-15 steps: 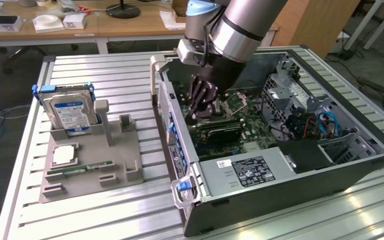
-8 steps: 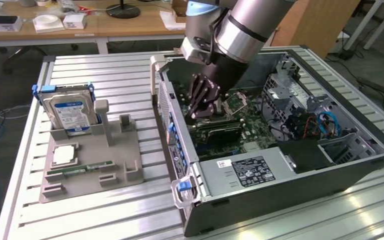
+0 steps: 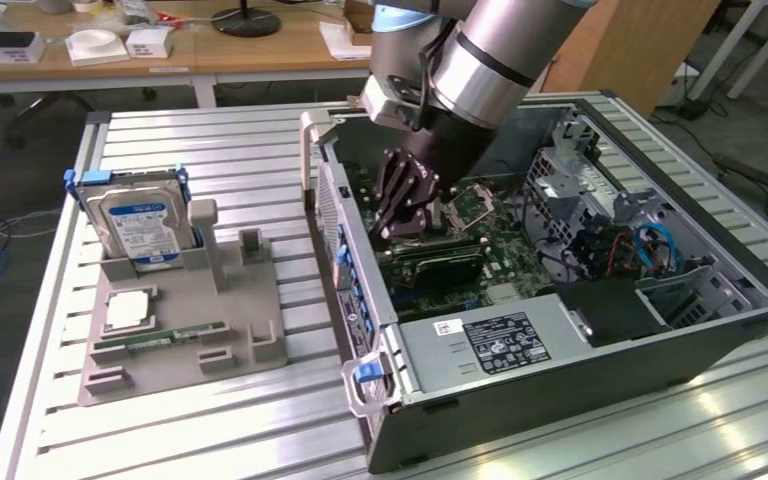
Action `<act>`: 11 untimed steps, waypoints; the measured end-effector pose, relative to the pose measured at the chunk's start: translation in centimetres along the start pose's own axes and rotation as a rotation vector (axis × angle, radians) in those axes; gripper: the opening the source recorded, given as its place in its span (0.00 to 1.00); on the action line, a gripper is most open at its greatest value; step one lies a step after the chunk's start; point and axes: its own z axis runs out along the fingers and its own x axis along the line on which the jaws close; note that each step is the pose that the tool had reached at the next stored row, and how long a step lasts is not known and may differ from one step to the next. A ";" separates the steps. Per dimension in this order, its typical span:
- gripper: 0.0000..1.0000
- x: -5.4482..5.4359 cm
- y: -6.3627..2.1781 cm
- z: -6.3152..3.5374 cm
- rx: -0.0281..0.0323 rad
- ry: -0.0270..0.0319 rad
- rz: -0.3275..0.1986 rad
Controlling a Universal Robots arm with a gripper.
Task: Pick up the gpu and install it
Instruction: 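Press down on the gpu until it lock into place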
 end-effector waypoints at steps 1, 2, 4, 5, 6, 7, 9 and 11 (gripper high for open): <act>0.10 0.0 0.00 0.01 -0.0001 0.0001 0.000; 0.10 0.0 0.01 0.06 -0.0002 -0.0003 0.000; 0.10 0.0 0.00 0.25 -0.0027 -0.0002 0.000; 0.10 0.0 0.01 0.25 -0.0030 0.0000 0.000; 0.10 0.0 0.01 0.25 -0.0030 0.0000 0.000; 0.10 0.0 0.01 0.25 -0.0031 0.0000 0.000; 0.10 0.0 0.01 0.31 -0.0031 -0.0004 0.000; 0.10 0.0 -0.01 0.41 -0.0052 -0.0001 0.000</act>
